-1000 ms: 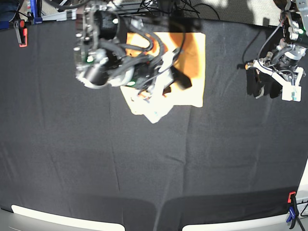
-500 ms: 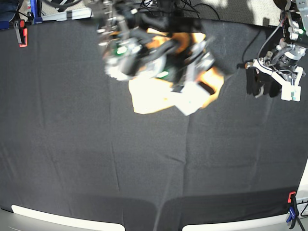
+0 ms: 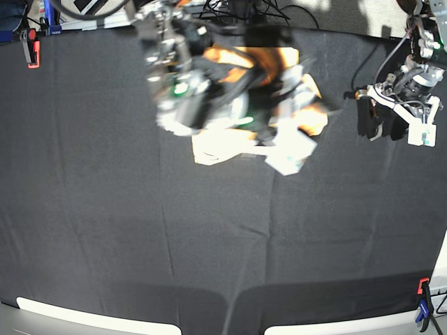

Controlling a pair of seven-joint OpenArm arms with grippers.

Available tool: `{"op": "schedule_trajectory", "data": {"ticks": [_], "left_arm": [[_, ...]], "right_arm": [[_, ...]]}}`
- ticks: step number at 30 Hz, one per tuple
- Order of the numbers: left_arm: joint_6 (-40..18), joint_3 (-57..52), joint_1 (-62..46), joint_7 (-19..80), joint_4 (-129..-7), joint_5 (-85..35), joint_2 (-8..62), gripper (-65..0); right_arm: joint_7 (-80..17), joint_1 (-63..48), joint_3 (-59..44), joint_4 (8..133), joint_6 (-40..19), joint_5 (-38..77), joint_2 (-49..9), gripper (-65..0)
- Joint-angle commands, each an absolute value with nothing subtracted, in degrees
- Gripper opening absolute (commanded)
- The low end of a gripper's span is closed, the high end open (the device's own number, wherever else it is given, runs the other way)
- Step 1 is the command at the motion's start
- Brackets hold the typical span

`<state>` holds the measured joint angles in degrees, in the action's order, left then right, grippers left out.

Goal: Layout the t-shirt on the table in an organized manner, then fold the t-shirt properly
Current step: 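Lift the end with the right gripper and fold it over toward the left gripper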

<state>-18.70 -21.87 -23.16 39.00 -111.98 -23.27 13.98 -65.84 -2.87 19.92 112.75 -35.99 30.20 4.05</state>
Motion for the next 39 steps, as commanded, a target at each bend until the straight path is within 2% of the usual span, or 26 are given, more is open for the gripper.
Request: {"op": "schedule_trajectory", "data": {"ticks": [1,9,16,22,24,28,29,31,35,39], "left_arm": [[-19.11,-22.13,-23.03,37.58,-112.84,-23.42,14.48,-34.5],[-19.11,-22.13,-23.03,37.26,-112.81,-23.49,14.48,-34.5],[-19.09,-22.13,-23.03,37.54,-112.81,-23.66,14.48,-34.5],[-19.09,-22.13,-23.03,37.69,-112.81,-23.68,14.46,-34.5],[-19.09,-22.13,-23.03,37.69,-112.81,-23.66,14.48,-34.5],[-19.09,-22.13,-23.03,37.65,-112.84,-23.66,14.48,-34.5],[-19.09,-22.13,-23.0,37.63,-112.81,-23.64,14.48,-34.5],[-19.09,-22.13,-23.03,37.58,-112.81,-23.64,14.48,-34.5],[-19.09,-22.13,-23.03,37.19,-112.81,-23.64,14.48,-34.5],[-19.09,-22.13,-23.03,37.21,-112.81,-23.64,14.48,-34.5]], "right_arm": [[-64.29,-2.39,18.92,114.8,-35.97,32.32,3.42,-31.4],[-64.29,-8.16,15.77,121.84,-35.99,33.19,-4.43,-31.4],[-64.29,-8.45,16.38,121.34,-36.01,33.17,-4.6,-31.4],[-63.81,-7.79,19.16,115.77,-36.03,33.04,-4.6,-31.7],[-63.68,-6.81,20.43,114.8,-36.03,32.21,-4.58,-36.2],[-63.72,-5.04,22.92,114.89,-36.05,31.94,-4.58,-60.6],[-63.75,-4.91,23.7,115.11,-36.25,31.92,-4.58,-65.0],[-63.75,-4.93,25.87,116.25,-38.02,32.38,-4.58,-65.0],[-61.47,-4.93,30.76,117.78,-38.17,37.32,-4.4,-65.0],[-60.82,-4.95,35.0,117.73,-38.44,36.71,-3.18,-65.0]]}}
